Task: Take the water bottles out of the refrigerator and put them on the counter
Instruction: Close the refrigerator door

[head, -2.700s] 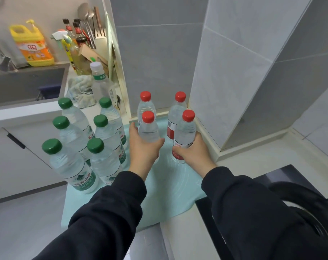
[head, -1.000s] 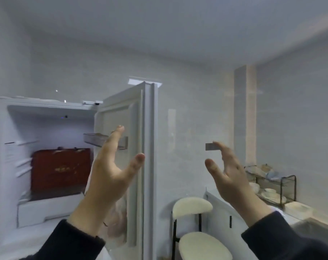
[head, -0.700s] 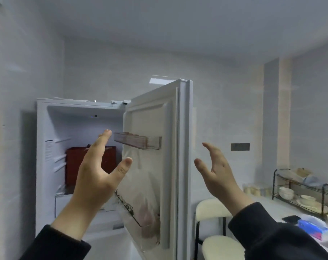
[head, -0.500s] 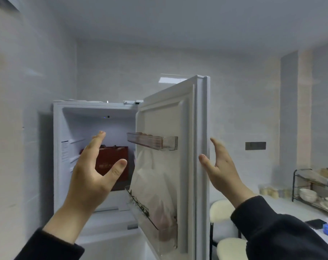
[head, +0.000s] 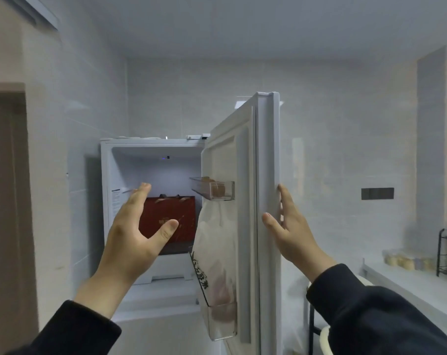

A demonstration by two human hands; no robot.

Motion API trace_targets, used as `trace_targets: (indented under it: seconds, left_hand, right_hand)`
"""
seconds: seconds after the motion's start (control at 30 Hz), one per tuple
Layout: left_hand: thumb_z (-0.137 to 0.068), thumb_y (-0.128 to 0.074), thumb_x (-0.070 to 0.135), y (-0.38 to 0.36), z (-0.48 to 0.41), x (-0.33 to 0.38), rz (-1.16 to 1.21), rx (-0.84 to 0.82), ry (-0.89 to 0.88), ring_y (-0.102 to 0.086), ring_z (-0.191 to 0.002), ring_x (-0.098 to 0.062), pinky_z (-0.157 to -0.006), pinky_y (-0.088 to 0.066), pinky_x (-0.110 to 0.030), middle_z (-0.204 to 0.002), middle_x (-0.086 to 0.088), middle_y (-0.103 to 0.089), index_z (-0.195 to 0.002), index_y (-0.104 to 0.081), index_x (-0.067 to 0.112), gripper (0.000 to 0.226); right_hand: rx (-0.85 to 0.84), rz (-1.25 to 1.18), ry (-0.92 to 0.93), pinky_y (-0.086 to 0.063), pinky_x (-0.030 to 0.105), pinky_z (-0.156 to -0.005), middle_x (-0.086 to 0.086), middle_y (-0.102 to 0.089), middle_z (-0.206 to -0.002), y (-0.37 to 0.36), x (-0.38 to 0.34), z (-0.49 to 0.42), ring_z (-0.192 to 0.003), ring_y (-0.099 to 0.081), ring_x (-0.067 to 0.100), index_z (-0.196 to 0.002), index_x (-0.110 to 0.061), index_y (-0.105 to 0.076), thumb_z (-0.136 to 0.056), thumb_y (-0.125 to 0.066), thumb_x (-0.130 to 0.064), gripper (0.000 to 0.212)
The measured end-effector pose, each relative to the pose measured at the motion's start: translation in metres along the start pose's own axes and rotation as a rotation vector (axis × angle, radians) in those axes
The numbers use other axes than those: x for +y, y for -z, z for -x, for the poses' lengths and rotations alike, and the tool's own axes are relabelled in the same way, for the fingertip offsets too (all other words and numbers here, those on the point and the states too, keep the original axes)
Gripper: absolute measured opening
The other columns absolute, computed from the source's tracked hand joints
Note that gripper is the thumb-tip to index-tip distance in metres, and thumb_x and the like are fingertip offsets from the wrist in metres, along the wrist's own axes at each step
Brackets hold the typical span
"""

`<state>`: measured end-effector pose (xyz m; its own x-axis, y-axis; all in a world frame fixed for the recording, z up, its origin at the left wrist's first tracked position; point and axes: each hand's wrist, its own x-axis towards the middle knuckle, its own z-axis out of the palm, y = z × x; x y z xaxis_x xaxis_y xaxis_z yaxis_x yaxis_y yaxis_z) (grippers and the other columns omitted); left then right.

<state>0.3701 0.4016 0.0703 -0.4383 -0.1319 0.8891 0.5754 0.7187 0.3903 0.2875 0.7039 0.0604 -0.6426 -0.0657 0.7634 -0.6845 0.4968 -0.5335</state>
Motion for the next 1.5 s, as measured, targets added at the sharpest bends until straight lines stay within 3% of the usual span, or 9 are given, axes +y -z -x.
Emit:
trace_targets:
  seconds: [0.13, 0.3, 0.47, 0.67, 0.77, 0.83, 0.97, 1.23, 1.5]
  left_hand:
    - [-0.075, -0.065, 0.051, 0.0, 0.005, -0.006, -0.057, -0.032, 0.006, -0.031, -0.143, -0.017, -0.113, -0.029, -0.04, -0.151, 0.008, -0.031, -0.152, -0.034, 0.017, 0.09]
    - [-0.075, -0.059, 0.061, 0.004, 0.017, -0.034, -0.066, -0.063, 0.083, -0.024, -0.143, -0.01, -0.116, -0.029, -0.046, -0.153, 0.014, -0.024, -0.153, -0.024, 0.028, 0.091]
    - [-0.085, -0.058, 0.064, 0.001, 0.018, -0.058, -0.004, -0.102, 0.017, -0.014, -0.148, -0.002, -0.119, -0.024, -0.042, -0.159, 0.021, -0.014, -0.139, -0.011, 0.055, 0.073]
    - [-0.086, -0.041, 0.073, -0.021, 0.023, -0.098, -0.169, -0.322, -0.18, 0.022, -0.145, 0.005, -0.108, 0.014, -0.009, -0.153, 0.034, 0.032, -0.149, 0.019, 0.047, 0.091]
    - [-0.084, -0.039, 0.075, -0.02, 0.016, -0.132, -0.258, -0.306, -0.159, 0.034, -0.141, -0.001, -0.106, 0.02, -0.011, -0.149, 0.026, 0.044, -0.144, 0.033, 0.018, 0.11]
    - [-0.084, -0.038, 0.078, -0.014, 0.01, -0.155, -0.314, -0.296, -0.149, 0.037, -0.14, -0.002, -0.108, 0.018, -0.014, -0.148, 0.023, 0.047, -0.142, 0.039, 0.019, 0.113]
    - [-0.078, -0.036, 0.082, 0.003, -0.001, -0.195, -0.303, -0.296, -0.142, 0.031, -0.141, 0.004, -0.112, 0.009, -0.019, -0.151, 0.024, 0.042, -0.137, 0.042, 0.048, 0.104]
    - [-0.076, -0.046, 0.078, 0.035, -0.028, -0.262, -0.357, -0.284, -0.089, 0.022, -0.137, 0.019, -0.107, -0.003, -0.011, -0.149, 0.039, 0.034, -0.138, 0.037, 0.055, 0.106]
    - [-0.071, -0.058, 0.076, 0.038, -0.049, -0.307, -0.326, -0.223, 0.087, -0.013, -0.14, 0.004, -0.109, -0.026, -0.022, -0.162, 0.025, 0.007, -0.145, 0.027, 0.054, 0.115]
  right_hand:
    - [-0.026, -0.087, 0.059, -0.037, -0.001, -0.086, -0.022, -0.041, -0.142, -0.021, -0.007, -0.001, -0.111, -0.046, -0.024, -0.155, -0.032, -0.024, -0.094, -0.042, -0.04, 0.064]
    - [-0.142, -0.08, 0.128, -0.038, 0.034, -0.112, -0.012, -0.036, -0.158, -0.059, -0.02, -0.015, -0.136, -0.044, 0.009, -0.157, -0.032, -0.024, -0.104, -0.037, -0.038, 0.054]
    - [-0.178, -0.046, 0.235, -0.028, 0.026, -0.117, -0.03, -0.023, -0.156, -0.106, -0.033, -0.027, -0.143, -0.029, -0.002, -0.155, -0.041, -0.019, -0.101, -0.034, -0.033, 0.057]
    - [-0.21, 0.124, 0.38, -0.007, 0.009, -0.114, -0.029, -0.006, -0.16, -0.167, -0.04, -0.053, -0.147, -0.006, -0.008, -0.149, -0.055, -0.008, -0.102, -0.035, -0.029, 0.06]
    - [-0.212, 0.209, 0.449, -0.001, 0.011, -0.116, -0.026, -0.001, -0.161, -0.198, -0.044, -0.068, -0.148, 0.0, -0.005, -0.152, -0.048, -0.004, -0.103, -0.036, -0.029, 0.062]
    - [-0.209, 0.271, 0.499, 0.002, 0.014, -0.117, -0.02, 0.001, -0.163, -0.218, -0.045, -0.076, -0.15, 0.004, -0.002, -0.155, -0.04, -0.004, -0.103, -0.034, -0.031, 0.061]
    - [-0.228, 0.353, 0.535, 0.007, 0.017, -0.117, -0.015, 0.008, -0.164, -0.255, -0.049, -0.092, -0.15, 0.011, 0.004, -0.156, -0.037, 0.002, -0.103, -0.031, -0.04, 0.062]
    - [-0.245, 0.456, 0.615, 0.005, 0.036, -0.122, -0.005, 0.007, -0.166, -0.315, -0.051, -0.123, -0.152, 0.013, 0.017, -0.158, -0.032, 0.001, -0.099, -0.033, -0.055, 0.072]
    - [-0.227, 0.523, 0.745, -0.005, 0.053, -0.121, 0.002, -0.002, -0.166, -0.372, -0.033, -0.163, -0.153, -0.004, 0.029, -0.16, -0.025, -0.012, -0.096, -0.039, -0.056, 0.076]
